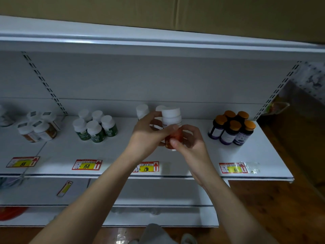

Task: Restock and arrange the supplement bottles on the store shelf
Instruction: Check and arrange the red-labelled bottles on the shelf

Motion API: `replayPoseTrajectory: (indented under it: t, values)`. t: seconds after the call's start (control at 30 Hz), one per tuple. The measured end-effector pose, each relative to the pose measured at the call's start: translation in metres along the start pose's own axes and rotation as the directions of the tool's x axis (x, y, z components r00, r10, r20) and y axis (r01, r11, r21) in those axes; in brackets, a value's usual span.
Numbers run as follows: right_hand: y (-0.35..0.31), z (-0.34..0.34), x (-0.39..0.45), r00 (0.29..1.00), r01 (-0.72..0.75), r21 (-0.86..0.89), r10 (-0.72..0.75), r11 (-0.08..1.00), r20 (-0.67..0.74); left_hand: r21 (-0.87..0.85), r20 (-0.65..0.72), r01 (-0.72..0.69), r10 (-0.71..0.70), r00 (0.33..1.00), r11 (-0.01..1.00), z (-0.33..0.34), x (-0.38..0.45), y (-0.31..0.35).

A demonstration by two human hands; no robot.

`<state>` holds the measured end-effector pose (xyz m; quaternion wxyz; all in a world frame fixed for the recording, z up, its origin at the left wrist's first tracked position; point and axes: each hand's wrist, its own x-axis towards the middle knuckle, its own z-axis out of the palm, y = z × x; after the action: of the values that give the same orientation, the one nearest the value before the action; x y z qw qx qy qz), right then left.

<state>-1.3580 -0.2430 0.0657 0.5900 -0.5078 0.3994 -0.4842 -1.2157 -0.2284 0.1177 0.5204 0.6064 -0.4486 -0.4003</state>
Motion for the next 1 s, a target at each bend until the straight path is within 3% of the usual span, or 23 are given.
replayPoseTrajectory:
  t: [0.1,0.17,0.37,0.5,0.73,0.87,0.93,1.0]
  values:
    - [-0.003,-0.003,-0.001,0.985,-0.152,0.294,0.121,0.944,0.122,-0.075,0.013,0.023,-0.022,1.0,0.997,-0.003,0.001,0.001]
    - [-0.007,-0.005,-0.002,0.975,-0.191,0.335,0.138,0.923,0.176,-0.126,0.025,0.041,-0.038,0.999,0.991,-0.006,0.002,0.002]
    - [-0.007,0.0,-0.002,0.992,-0.074,0.196,0.053,0.978,0.114,-0.126,0.025,0.034,-0.031,0.999,0.991,-0.009,0.001,0.003]
    - [-0.005,0.006,-0.001,0.999,0.05,-0.043,-0.05,0.998,0.016,0.066,0.011,-0.038,0.037,0.999,0.997,-0.008,0.0,0.001]
    - [-0.006,0.017,-0.002,0.998,0.069,-0.142,-0.07,0.987,-0.004,-0.008,0.035,-0.026,0.026,0.999,1.0,-0.011,0.003,0.002]
    - [-0.009,0.015,0.001,0.997,-0.029,0.099,0.022,0.995,0.069,-0.218,0.118,0.094,-0.069,0.991,0.971,-0.019,0.005,0.001]
    - [-0.011,0.014,0.001,0.989,-0.093,0.25,0.059,0.964,0.138,-0.242,0.143,0.113,-0.08,0.987,0.964,-0.023,0.007,-0.002]
    - [-0.011,0.013,0.0,0.985,-0.112,0.267,0.071,0.957,0.16,-0.23,0.161,0.106,-0.07,0.985,0.967,-0.024,0.008,-0.004]
